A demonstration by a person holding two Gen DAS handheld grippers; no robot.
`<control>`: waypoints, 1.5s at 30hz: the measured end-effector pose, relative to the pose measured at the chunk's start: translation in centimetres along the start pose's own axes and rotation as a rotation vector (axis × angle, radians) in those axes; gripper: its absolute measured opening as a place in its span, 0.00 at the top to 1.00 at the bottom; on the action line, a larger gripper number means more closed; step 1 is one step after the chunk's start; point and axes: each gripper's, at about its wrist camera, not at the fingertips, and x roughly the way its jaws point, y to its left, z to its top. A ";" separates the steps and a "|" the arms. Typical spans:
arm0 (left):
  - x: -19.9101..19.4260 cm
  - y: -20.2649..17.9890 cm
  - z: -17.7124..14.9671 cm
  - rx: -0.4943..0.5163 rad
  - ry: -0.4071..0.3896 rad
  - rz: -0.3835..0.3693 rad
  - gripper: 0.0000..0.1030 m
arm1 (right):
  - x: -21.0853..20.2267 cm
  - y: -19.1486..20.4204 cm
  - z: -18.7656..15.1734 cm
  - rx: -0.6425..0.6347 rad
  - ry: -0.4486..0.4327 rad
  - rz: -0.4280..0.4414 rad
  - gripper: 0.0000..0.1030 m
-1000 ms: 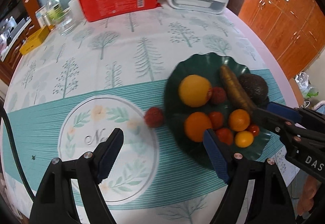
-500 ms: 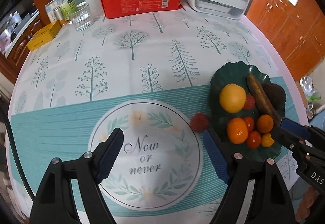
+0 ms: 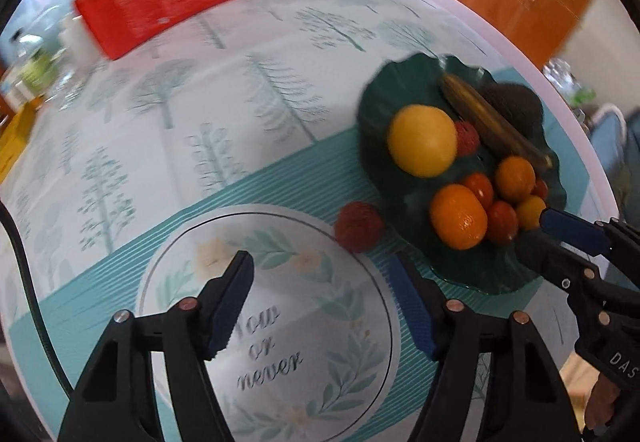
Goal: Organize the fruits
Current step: 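Withdraw both tools and bring the left tool to the red lychee, then grasp the red lychee with the left tool, then carry the lychee into the green dish and open the left tool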
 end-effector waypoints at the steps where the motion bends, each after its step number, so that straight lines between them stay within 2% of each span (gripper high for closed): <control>1: 0.5 -0.1 0.1 0.021 0.007 -0.020 0.38 | 0.2 -0.2 -0.4 0.016 0.003 -0.006 0.60; 7: 3.3 -0.2 0.5 0.075 0.065 -0.092 0.50 | 1.1 -0.7 -2.4 0.084 0.032 -0.035 0.60; 12: 4.2 -0.1 1.0 0.054 0.045 -0.135 0.58 | 1.2 -1.0 -3.0 0.111 0.033 -0.051 0.60; 15: 4.3 -0.7 1.0 0.084 0.022 -0.108 0.63 | 1.1 -1.2 -3.2 0.118 0.031 -0.059 0.60; 17: 4.3 -0.8 1.0 0.091 0.013 -0.114 0.71 | 1.0 -1.4 -3.3 0.121 0.032 -0.062 0.60; 25: 3.8 -0.4 1.1 0.039 -0.007 -0.076 0.72 | 0.9 -1.1 -3.2 0.096 0.031 -0.058 0.60; 33: 0.5 0.0 0.5 -0.003 -0.008 -0.017 0.72 | 0.0 -0.7 -2.1 0.062 0.024 -0.037 0.60; 45: -4.3 -3.9 1.1 -0.039 -0.047 -0.005 0.72 | -3.1 -1.6 0.5 -0.027 -0.034 0.008 0.60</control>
